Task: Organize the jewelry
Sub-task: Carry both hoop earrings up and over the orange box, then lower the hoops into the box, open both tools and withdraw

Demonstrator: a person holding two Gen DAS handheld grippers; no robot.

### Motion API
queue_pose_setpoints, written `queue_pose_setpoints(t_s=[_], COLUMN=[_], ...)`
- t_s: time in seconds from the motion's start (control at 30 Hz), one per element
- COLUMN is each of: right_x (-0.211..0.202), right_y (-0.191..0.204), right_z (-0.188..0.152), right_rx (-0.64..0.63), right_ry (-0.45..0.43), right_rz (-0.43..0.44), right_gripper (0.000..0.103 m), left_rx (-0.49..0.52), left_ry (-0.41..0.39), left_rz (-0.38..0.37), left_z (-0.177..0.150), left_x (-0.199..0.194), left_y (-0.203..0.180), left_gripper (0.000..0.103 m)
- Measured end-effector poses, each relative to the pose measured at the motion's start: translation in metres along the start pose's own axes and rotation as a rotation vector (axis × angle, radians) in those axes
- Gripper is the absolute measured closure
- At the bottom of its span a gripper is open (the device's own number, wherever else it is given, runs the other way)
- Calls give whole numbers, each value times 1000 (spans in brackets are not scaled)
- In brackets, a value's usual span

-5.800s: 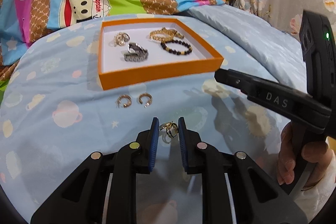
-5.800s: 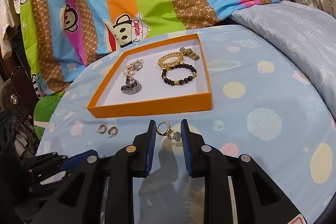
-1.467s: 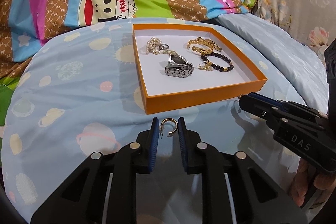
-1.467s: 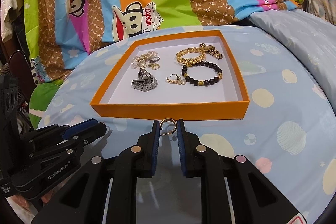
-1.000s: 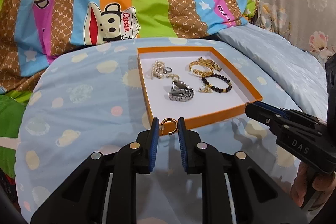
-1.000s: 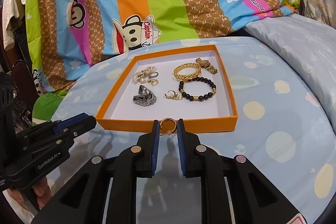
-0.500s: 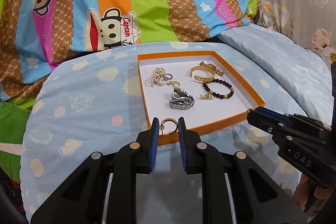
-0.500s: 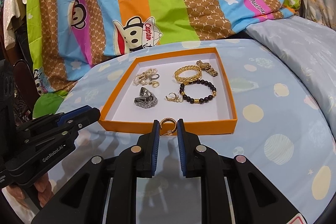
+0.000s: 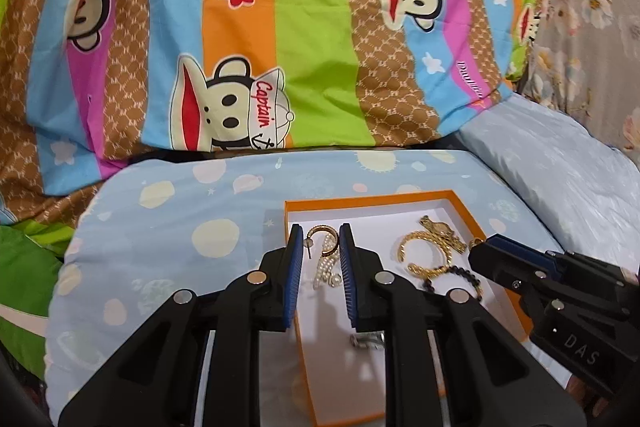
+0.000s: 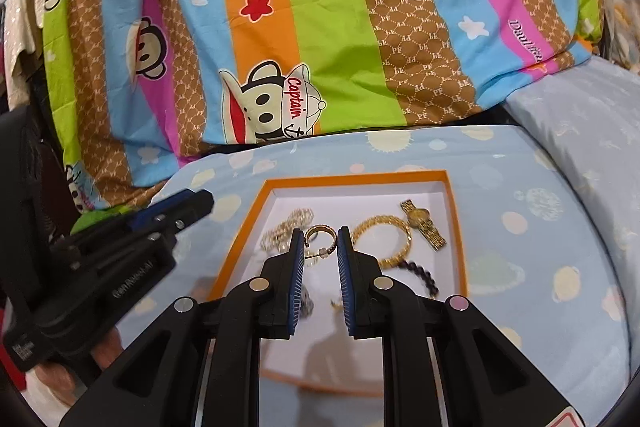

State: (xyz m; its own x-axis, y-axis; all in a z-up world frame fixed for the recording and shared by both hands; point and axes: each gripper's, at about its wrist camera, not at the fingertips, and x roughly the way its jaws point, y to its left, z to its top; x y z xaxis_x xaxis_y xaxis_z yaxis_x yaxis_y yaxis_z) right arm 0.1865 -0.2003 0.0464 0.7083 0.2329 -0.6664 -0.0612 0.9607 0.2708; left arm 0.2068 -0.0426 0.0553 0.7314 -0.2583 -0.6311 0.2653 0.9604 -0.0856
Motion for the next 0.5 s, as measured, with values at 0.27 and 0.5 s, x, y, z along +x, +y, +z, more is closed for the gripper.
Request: queue_pose_setpoints(t_s=[0.27, 0.5], right_x=[46, 51], right_y=[-5, -4], right_z=[-14, -17], right_rx=[9, -20], right_ry=[59, 50], right_rz=[-11, -34], right_gripper=[87, 87], left_rx=[11, 39], left_ry=[77, 89], left_rz=[8, 13], left_z=[-16, -20], left_x=[42, 51], left_y=[3, -4], left_gripper=[85, 85])
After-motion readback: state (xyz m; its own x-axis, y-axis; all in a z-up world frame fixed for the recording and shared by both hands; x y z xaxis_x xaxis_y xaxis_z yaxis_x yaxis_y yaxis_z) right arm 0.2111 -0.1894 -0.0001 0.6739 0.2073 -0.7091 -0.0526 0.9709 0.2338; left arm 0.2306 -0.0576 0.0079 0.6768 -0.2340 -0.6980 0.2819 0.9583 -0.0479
